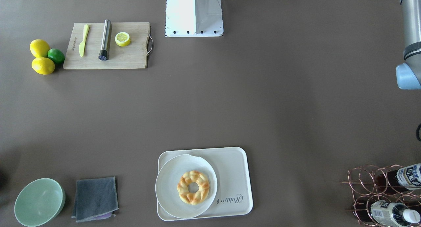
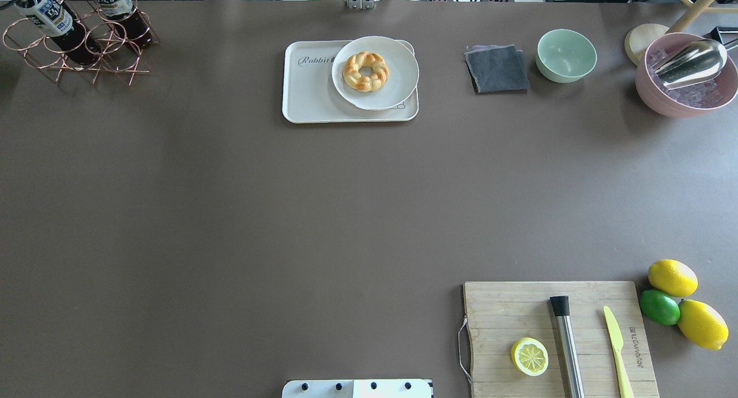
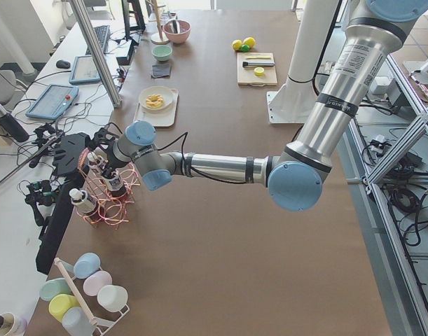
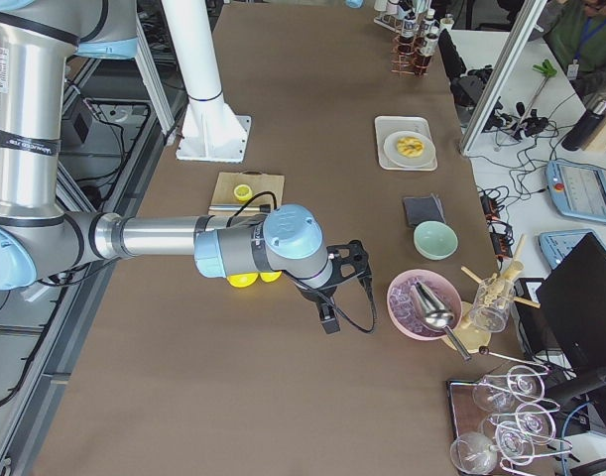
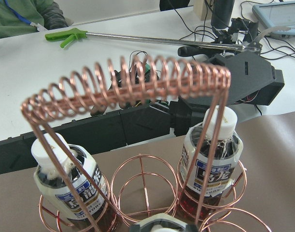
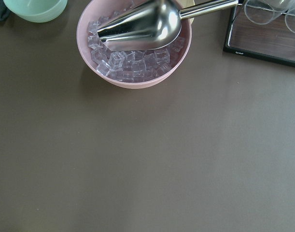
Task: Place tea on tray
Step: 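Reach the left gripper to the copper rack and grasp a tea bottle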
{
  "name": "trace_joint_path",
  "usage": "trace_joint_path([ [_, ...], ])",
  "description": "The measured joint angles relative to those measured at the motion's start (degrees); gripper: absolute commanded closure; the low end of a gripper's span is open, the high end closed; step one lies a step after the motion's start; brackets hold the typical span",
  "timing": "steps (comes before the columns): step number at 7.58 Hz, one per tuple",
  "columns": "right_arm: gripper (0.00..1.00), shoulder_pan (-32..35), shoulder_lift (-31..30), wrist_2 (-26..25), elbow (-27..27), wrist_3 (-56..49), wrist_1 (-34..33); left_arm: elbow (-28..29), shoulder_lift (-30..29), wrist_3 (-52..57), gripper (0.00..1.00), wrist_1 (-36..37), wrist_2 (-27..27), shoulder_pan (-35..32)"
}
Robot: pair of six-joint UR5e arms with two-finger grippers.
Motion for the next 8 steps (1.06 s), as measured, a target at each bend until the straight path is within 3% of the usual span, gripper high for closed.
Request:
trace_joint_path([
  [3,0.00,0.0,-0.2,0.1,0.0,0.0,0.0,-6.2,0.4,-0.7,1.00,4.6,-6.2,-4.3],
  [5,0.00,0.0,-0.4,0.4,0.0,-0.1,0.1,-15.9,1.9,-0.3,1.00,12.9,-12.5,-8.3],
  [8,0.00,0.1,-0.3,0.7,0.2,-0.1,0.2,-33.5,5.3,-0.1,1.00,22.8,-14.5,-6.8],
])
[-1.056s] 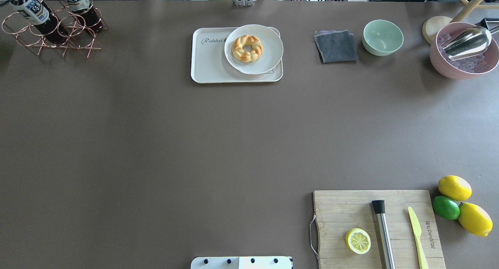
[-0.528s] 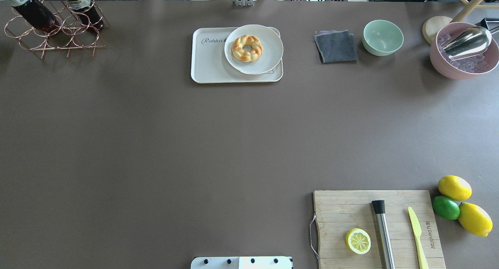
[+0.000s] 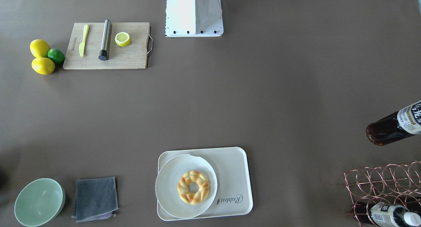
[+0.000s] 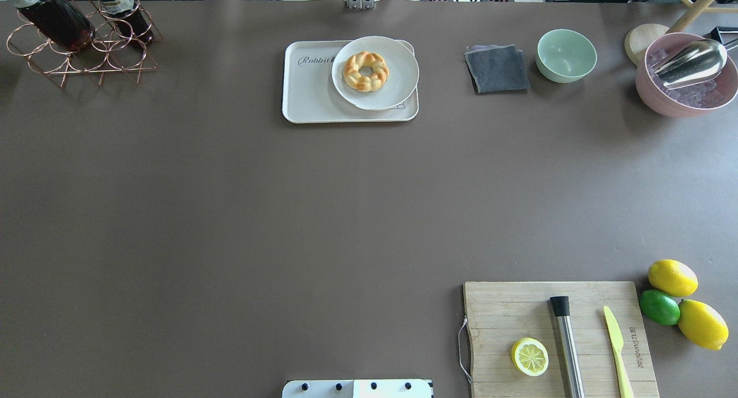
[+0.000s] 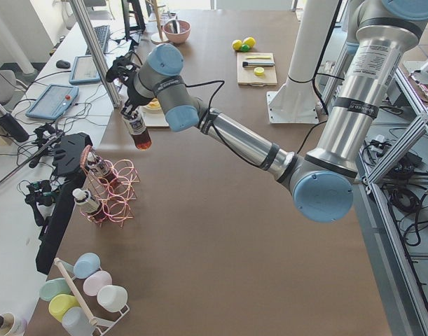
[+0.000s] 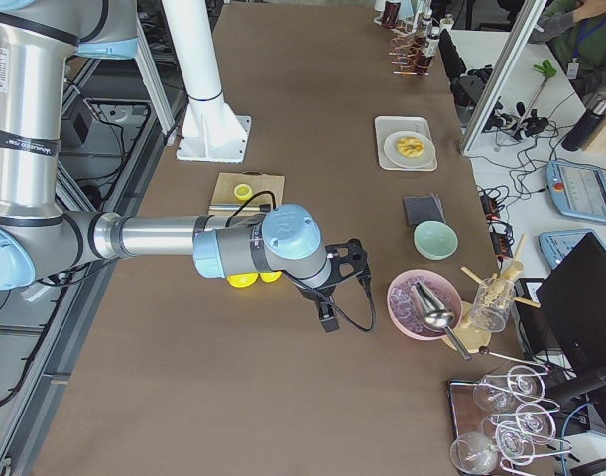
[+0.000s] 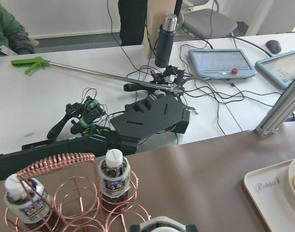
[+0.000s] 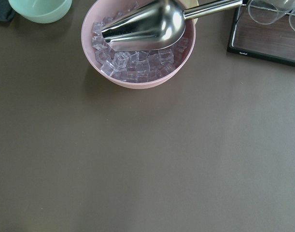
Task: Place tea on tray
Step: 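Reach the left gripper to the copper rack and grasp a tea bottle, then lift the tea bottle out of the rack and carry it toward the table center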
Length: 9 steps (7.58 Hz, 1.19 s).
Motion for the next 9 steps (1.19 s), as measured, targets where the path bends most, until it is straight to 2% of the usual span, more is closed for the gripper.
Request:
trace_joint_path([
  [2,0.00,-0.7,0.4,0.4,1.1,0.0,0.0,-6.6,-0.1,-0.1,1.00,1.1,1.2,9.3],
  [3,0.00,-1.7,0.8,1.1,2.7,-0.1,0.2,-8.5,-1.0,-0.4,1.00,1.3,4.2,14.9],
  [6,0.00,-6.9,4.7,6.4,4.5,0.1,2.5,-11.4,-6.5,-0.8,1.00,8.0,15.9,30.0],
  [9,0.00,-12.9,9.5,7.0,5.5,2.1,2.9,-12.4,-11.1,-3.2,1.00,13.7,30.0,45.3],
])
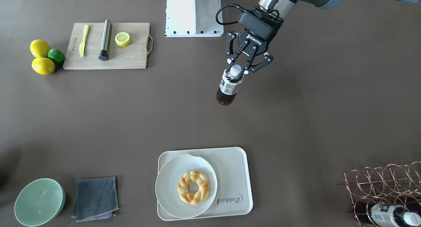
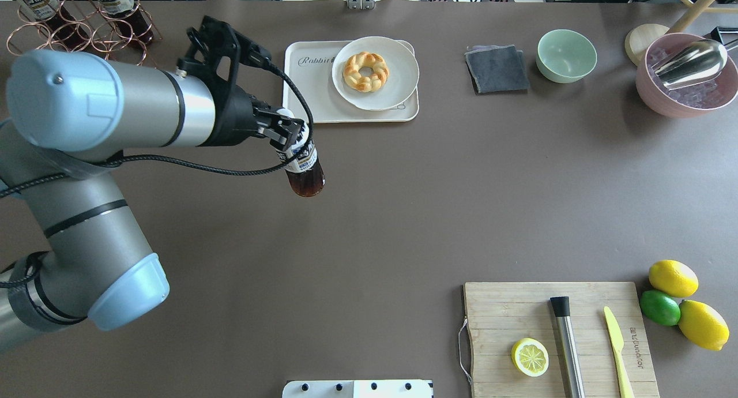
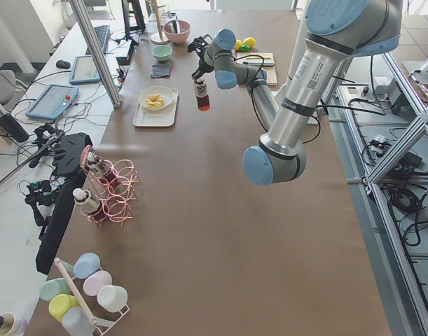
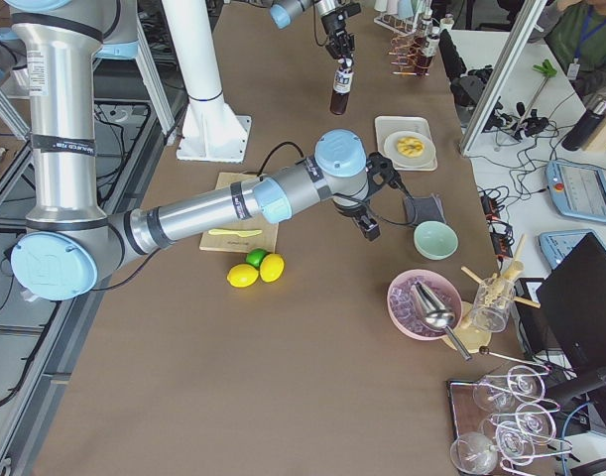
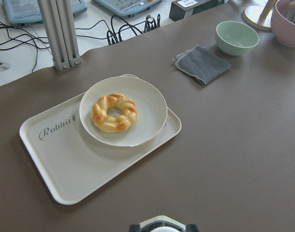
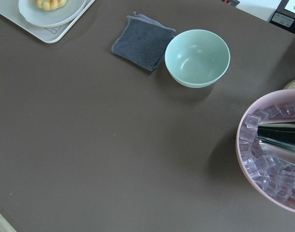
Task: Place tea on tray
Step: 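Lift the tea bottle out of the rack and carry it toward the table center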
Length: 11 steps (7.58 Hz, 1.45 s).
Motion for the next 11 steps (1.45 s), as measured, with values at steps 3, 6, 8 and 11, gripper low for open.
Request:
trace_joint_path([
  [3,0.00,-2.2,1.3,-0.2,0.3,1.5,1.7,0.8,-2.8,-1.1,1.00,1.0,10.6,11.8],
  [6,0.00,-2.4,1.4,-0.4,0.2,1.6,2.5,0.8,-3.5,-0.3,1.00,0.8,19.3,16.7],
  [8,0.00,-2.4,1.4,-0.4,0.3,1.6,2.5,1.2,-3.6,0.6,1.00,0.6,24.2,17.8],
  [11,0.00,-2.4,1.4,-0.4,0.2,1.6,2.5,3.0,-3.2,2.8,1.00,-2.2,27.1,18.4],
])
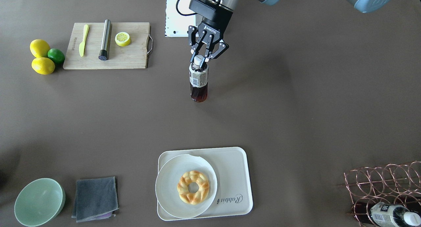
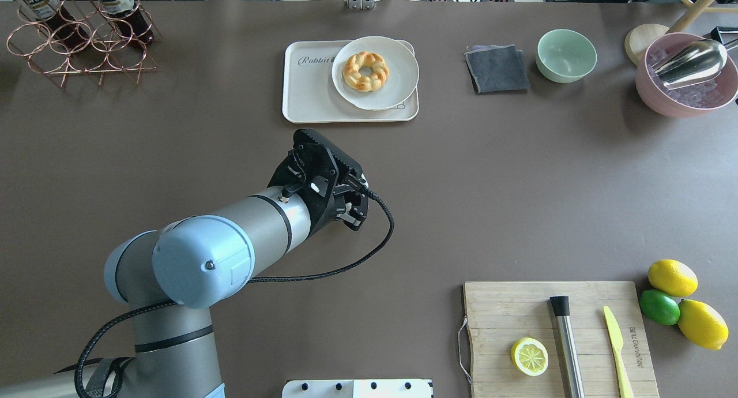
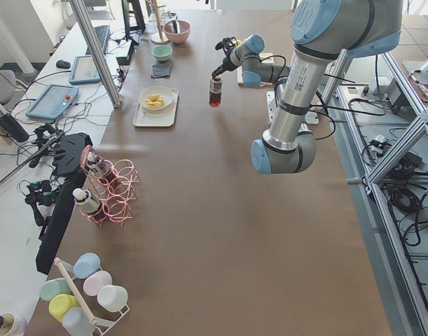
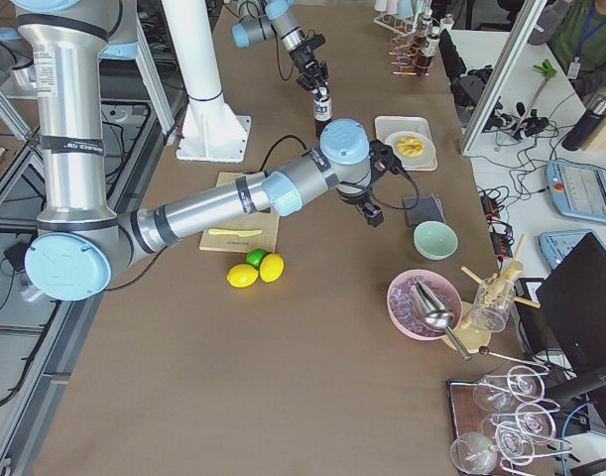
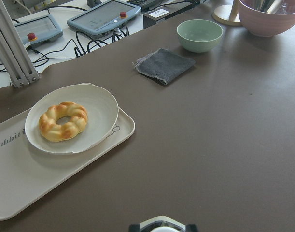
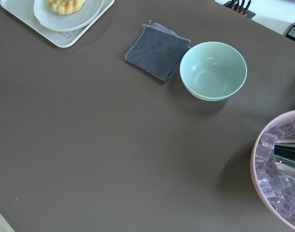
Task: Place tea on tray
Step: 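Lift the tea bottle out of the rack and carry it toward the table center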
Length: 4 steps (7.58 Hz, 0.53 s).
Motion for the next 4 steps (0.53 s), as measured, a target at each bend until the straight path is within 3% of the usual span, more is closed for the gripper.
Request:
trace_joint_path([
  [4,0.00,0.0,0.0,0.1,-0.2,0.0,0.0,0.6,-0.1,0.2,1.00,-0.7,0.0,0.0],
])
